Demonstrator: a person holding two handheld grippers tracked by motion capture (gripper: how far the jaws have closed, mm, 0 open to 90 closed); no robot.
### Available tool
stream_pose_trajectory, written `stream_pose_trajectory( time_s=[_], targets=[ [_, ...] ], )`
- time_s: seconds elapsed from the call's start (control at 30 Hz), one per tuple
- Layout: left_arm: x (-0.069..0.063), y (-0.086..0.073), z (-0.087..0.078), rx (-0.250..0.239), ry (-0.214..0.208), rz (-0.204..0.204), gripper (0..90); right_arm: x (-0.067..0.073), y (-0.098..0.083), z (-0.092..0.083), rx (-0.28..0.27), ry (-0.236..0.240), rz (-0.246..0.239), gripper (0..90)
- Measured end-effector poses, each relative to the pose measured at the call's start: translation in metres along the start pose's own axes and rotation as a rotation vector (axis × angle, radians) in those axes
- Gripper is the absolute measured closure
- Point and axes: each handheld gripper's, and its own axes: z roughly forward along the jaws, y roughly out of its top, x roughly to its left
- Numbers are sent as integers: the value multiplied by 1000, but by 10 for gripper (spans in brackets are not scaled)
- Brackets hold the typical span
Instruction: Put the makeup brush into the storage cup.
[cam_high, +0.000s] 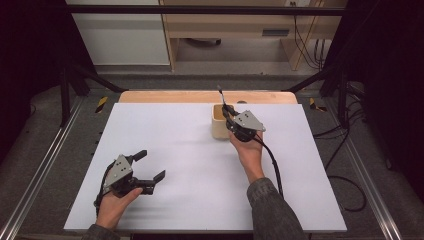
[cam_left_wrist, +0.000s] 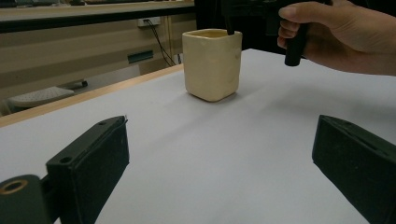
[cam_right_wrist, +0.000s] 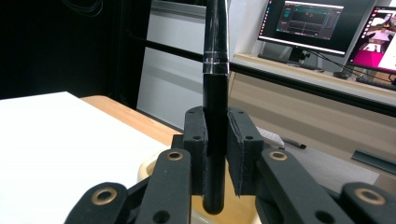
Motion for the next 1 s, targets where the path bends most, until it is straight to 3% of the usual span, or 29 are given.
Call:
stream_pose_trajectory(
  time_s=[0.17, 0.27, 0.4, 1.0],
  targets=[
    [1, 0, -1, 5, 3, 4, 35, 1, 0, 0, 3, 11, 7, 783],
    [2, 0, -1, 3, 5, 5, 35, 2, 0, -1, 15, 12, 16, 660],
    [2, 1, -2, -2, 7, 1, 35, 3, 1, -3, 23, 16, 14, 623],
    [3, 1, -4, -4, 12, 9, 34, 4, 14, -18, 17, 29, 13, 571]
  ],
)
